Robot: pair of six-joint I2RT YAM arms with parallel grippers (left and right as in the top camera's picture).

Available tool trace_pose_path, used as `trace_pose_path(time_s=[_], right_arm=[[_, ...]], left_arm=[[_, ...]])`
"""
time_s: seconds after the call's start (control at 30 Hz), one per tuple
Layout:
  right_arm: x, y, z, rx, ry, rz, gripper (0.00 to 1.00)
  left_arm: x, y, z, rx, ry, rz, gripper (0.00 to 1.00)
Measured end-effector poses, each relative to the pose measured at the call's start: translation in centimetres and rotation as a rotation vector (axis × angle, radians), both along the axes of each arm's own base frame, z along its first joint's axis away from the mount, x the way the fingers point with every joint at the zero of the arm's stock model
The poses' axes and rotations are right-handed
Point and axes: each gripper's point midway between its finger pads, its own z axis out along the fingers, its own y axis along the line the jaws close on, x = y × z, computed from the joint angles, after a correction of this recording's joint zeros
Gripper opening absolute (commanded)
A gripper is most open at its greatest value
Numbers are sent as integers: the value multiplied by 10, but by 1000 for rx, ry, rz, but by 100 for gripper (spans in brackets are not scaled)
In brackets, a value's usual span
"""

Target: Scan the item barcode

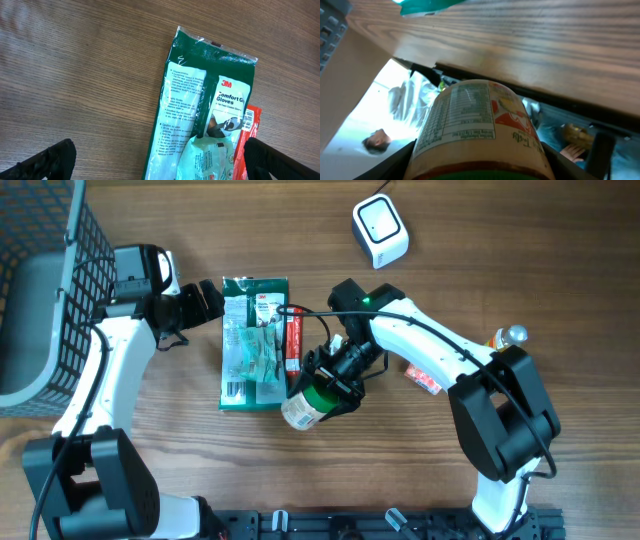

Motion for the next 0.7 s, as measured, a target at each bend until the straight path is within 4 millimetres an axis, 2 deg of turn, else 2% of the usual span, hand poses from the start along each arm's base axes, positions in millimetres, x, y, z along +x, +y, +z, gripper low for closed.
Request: trace_pose_path(time_s=[0.7], right_arm=[[-6, 3, 11, 32, 74, -18, 8]], left_arm=[[0, 0, 0, 0, 0, 0, 100]])
